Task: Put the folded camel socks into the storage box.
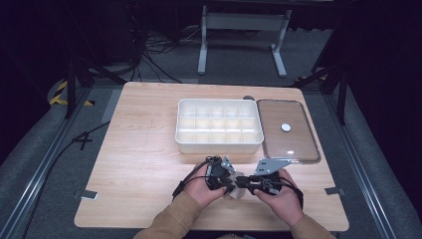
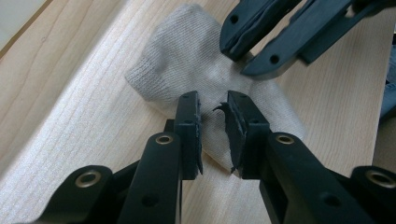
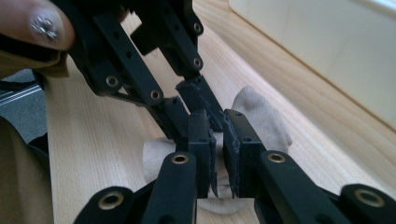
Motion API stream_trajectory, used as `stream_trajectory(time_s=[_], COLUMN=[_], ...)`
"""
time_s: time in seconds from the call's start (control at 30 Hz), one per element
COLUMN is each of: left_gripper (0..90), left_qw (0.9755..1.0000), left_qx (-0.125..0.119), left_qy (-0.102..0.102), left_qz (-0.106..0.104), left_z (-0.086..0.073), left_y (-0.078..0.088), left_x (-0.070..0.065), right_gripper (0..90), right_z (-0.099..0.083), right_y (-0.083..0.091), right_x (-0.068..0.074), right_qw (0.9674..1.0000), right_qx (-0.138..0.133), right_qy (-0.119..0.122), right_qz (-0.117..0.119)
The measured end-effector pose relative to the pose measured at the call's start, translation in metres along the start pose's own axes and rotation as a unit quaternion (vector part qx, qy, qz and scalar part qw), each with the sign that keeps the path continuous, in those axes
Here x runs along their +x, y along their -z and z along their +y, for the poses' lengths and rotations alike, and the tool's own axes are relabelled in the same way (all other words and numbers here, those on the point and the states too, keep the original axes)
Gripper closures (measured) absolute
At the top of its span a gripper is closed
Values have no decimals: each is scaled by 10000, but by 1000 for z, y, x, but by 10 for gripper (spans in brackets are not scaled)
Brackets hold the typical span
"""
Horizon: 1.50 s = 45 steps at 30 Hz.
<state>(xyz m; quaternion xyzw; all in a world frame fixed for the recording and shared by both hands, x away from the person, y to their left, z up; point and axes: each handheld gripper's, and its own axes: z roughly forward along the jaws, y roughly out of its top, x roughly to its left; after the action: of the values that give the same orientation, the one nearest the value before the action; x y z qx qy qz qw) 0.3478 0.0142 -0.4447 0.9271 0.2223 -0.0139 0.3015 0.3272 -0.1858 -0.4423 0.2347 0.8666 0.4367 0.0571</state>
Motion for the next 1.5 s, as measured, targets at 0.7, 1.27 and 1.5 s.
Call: stream_trajectory(time_s=[0.7, 1.27, 1.5], left_gripper=[708, 708, 706], left_qw=[10000, 9999, 9999], left_qx=[55, 150, 127], left_qy=[55, 77, 65], left_qz=[-8, -28, -14], left_z=[-2, -2, -2], left_y=[0, -1, -3], left_x=[1, 0, 0], right_gripper=[662, 635, 621], right_z=[-12, -7, 1], right_y=[-7, -3, 5], right_x=[-4, -2, -6], right_qw=[9978, 9969, 9989], right_qx=[573, 692, 440], right_qy=[315, 380, 54], right_qz=[125, 39, -174])
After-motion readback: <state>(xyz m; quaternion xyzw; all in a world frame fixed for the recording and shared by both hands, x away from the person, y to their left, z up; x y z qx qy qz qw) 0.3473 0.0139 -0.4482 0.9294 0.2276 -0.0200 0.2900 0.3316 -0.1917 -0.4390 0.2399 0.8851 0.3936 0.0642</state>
